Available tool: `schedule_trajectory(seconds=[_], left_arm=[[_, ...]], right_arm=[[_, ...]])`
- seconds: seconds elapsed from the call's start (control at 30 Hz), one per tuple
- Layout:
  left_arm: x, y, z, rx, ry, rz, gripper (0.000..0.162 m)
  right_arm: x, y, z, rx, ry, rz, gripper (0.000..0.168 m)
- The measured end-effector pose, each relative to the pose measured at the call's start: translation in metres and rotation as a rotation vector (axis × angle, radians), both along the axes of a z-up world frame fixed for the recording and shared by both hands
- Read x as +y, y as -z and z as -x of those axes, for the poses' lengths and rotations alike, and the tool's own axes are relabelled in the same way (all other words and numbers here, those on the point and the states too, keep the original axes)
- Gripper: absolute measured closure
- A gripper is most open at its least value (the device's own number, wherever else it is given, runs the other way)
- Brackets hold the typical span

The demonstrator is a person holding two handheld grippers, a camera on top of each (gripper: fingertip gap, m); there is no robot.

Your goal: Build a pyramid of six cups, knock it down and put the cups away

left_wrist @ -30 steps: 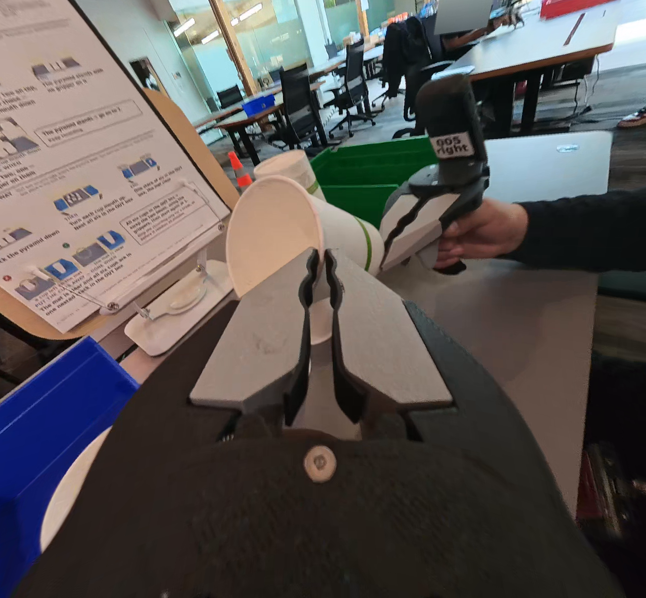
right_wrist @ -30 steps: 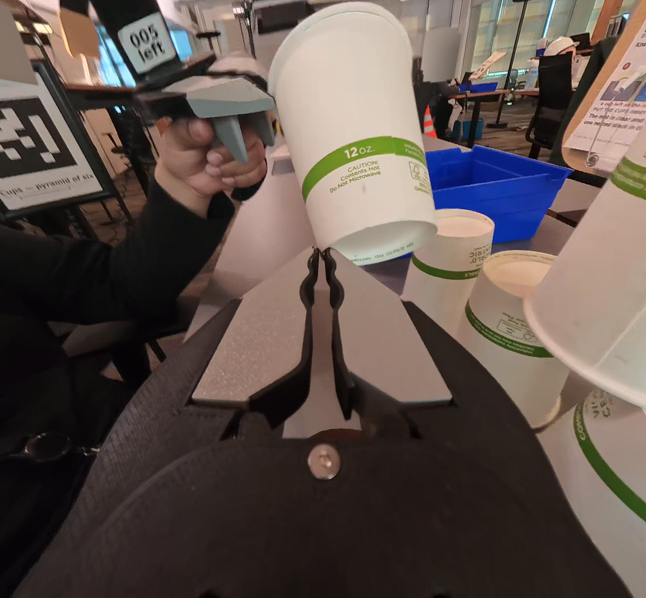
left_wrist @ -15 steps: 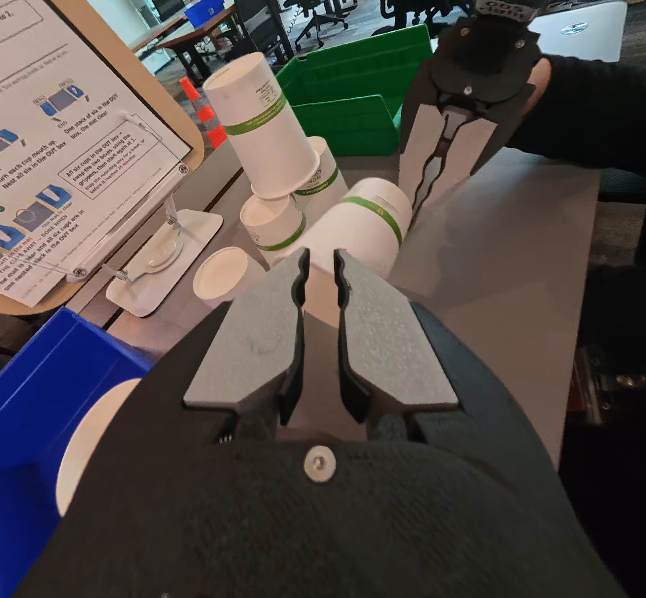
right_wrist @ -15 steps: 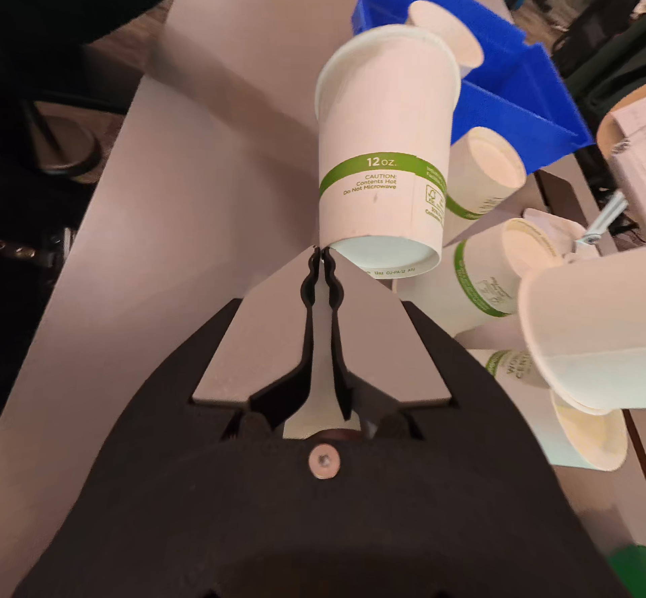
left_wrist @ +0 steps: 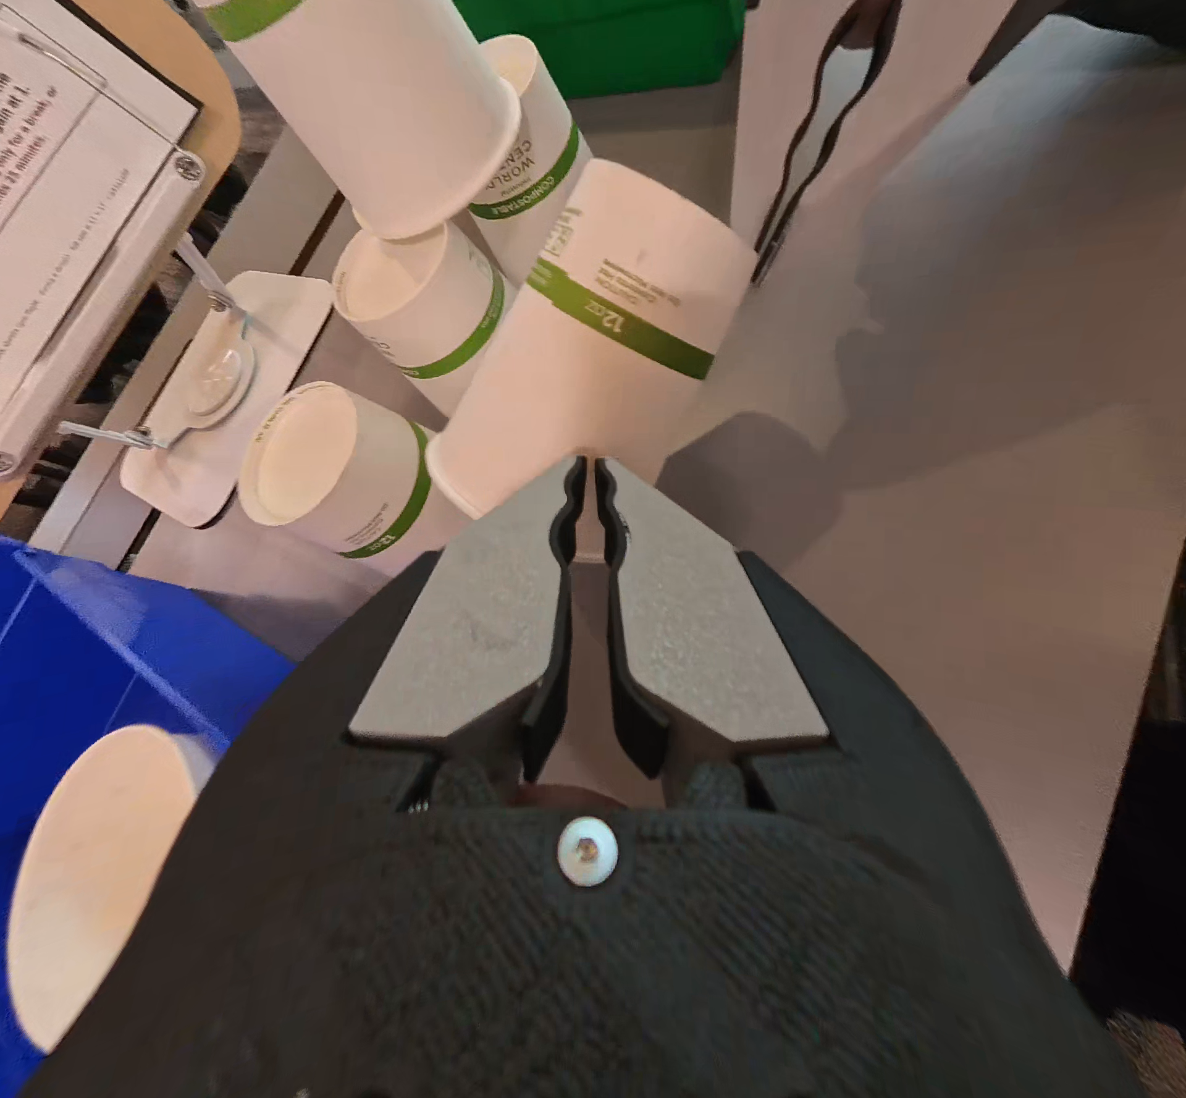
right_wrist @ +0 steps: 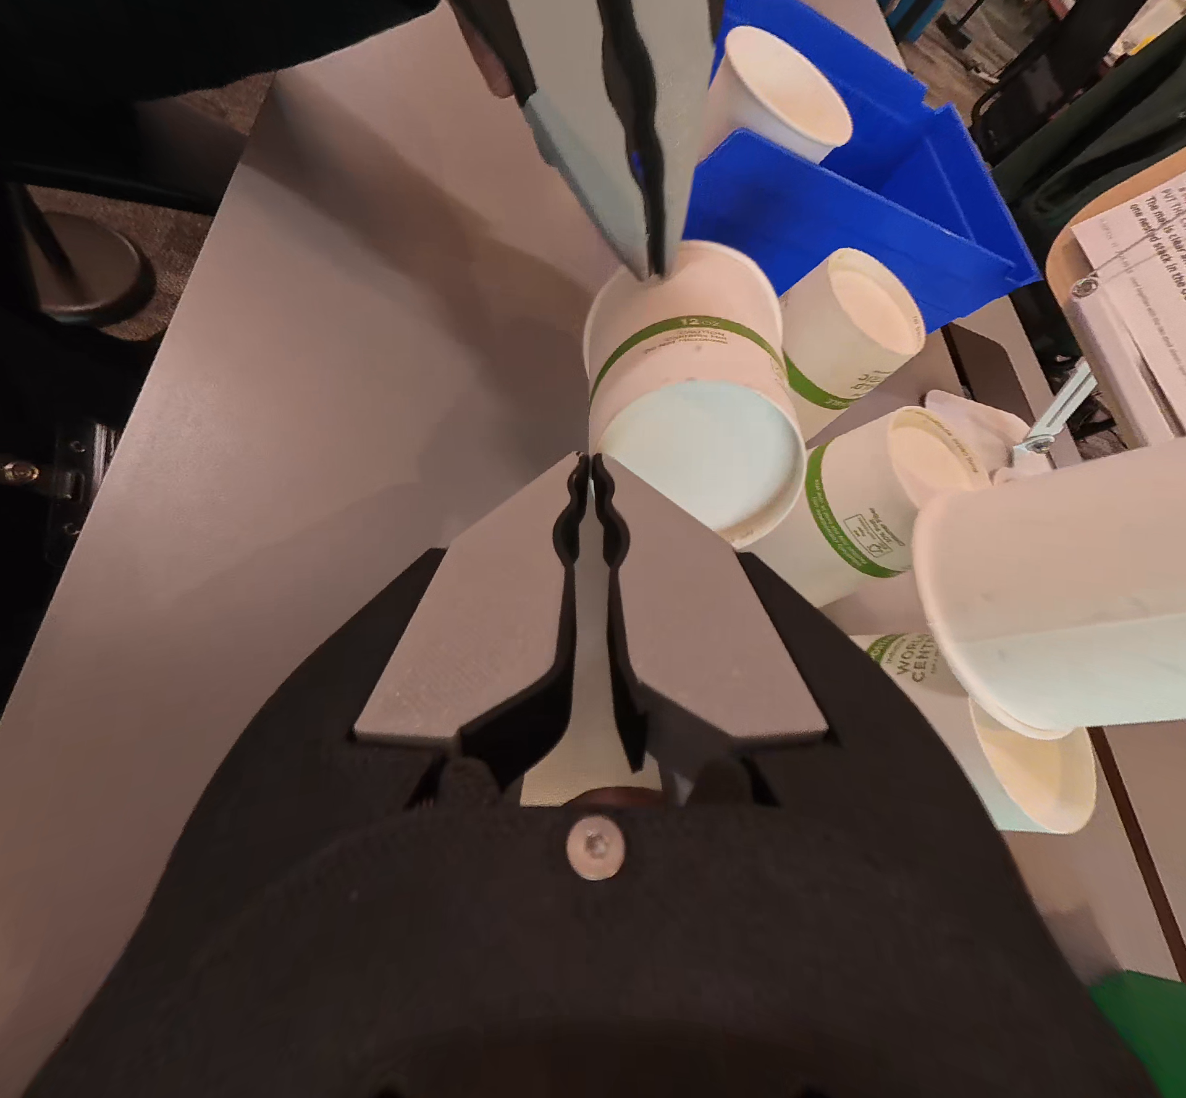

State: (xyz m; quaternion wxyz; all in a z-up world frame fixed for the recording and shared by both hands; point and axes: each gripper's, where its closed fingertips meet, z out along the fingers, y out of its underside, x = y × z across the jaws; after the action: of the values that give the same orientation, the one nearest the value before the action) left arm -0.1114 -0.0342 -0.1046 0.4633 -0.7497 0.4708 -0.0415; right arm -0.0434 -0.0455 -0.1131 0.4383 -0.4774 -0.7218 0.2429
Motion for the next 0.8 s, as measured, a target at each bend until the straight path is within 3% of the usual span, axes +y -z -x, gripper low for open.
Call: schedule_trajectory(seconds=[0.03, 0.5, 0.8], left_arm=[[-0.001, 0.003, -0.002, 0.001, 0.01, 0.015, 0.162], [-0.005, 0.043, -0.03, 0.057, 0.093, 0.131, 0.162], [-0.031, 0.034, -0.058, -0.018, 0.242, 0.163, 0.16]], right_arm=[[0.0, -0.001, 0.0, 0.006, -0.001, 0.002, 0.168], [-0.013, -0.009, 0.005, 0.047, -0.044, 0.047, 0.168], [-0.005, -0.011, 0.013, 0.096, 0.011, 0.062, 0.168]])
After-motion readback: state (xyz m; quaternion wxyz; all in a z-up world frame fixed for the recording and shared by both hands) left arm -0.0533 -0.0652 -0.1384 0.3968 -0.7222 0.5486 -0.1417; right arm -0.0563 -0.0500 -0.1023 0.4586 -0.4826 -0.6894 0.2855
